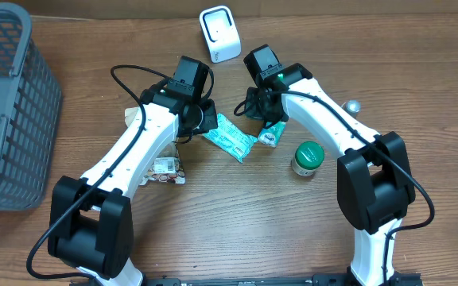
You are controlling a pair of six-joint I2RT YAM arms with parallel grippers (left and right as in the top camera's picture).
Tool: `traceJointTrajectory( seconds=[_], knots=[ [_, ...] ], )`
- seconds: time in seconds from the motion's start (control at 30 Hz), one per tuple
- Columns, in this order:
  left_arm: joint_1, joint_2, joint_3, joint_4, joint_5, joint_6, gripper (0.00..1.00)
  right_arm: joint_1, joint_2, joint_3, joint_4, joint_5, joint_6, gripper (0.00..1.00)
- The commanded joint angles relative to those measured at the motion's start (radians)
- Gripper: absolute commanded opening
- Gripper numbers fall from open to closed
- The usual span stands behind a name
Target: Scan the item barcode
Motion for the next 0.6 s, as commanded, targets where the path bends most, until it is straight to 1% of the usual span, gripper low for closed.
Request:
traceJointTrajectory(
  seconds=[0.0, 0.07, 0.17, 0.23, 0.33, 0.4, 0.5, 0.57],
  knots=[
    [-0.007, 0.014, -0.011, 0.008, -0.018, -0.006, 0.04, -0.006, 0.003, -0.048, 0.021, 0.016, 0.001, 0.12],
    [-0.007, 0.014, -0.011, 0.014, -0.018, -0.006, 0.04, -0.006, 0.003, -0.077, 0.036, -0.015, 0.001, 0.12],
    [-0.007, 0.014, -0.011, 0.021, -0.018, -0.006, 0.04, -0.001, 0.003, -0.108, 0.047, -0.135, 0.001, 0.12],
    [-0.007, 0.014, -0.011, 0.023, -0.018, -0.006, 0.04, 0.01, 0.003, -0.111, 0.04, -0.176, 0.001, 0.12],
    [-0.007, 0.014, -0.011, 0.021, -0.026, -0.003, 0.04, 0.037, 0.003, -0.111, 0.026, -0.216, 0.001, 0.13],
    [-0.007, 0.014, -0.011, 0.021, -0.026, -0.002, 0.04, 0.062, 0.003, -0.111, 0.02, -0.246, 0.0, 0.16],
    [-0.007, 0.014, -0.011, 0.021, -0.025, -0.002, 0.04, 0.085, 0.003, -0.11, 0.022, -0.245, 0.0, 0.16],
    [-0.007, 0.014, -0.011, 0.018, -0.026, -0.002, 0.04, 0.085, 0.002, -0.101, 0.026, -0.243, -0.001, 0.2]
  ],
)
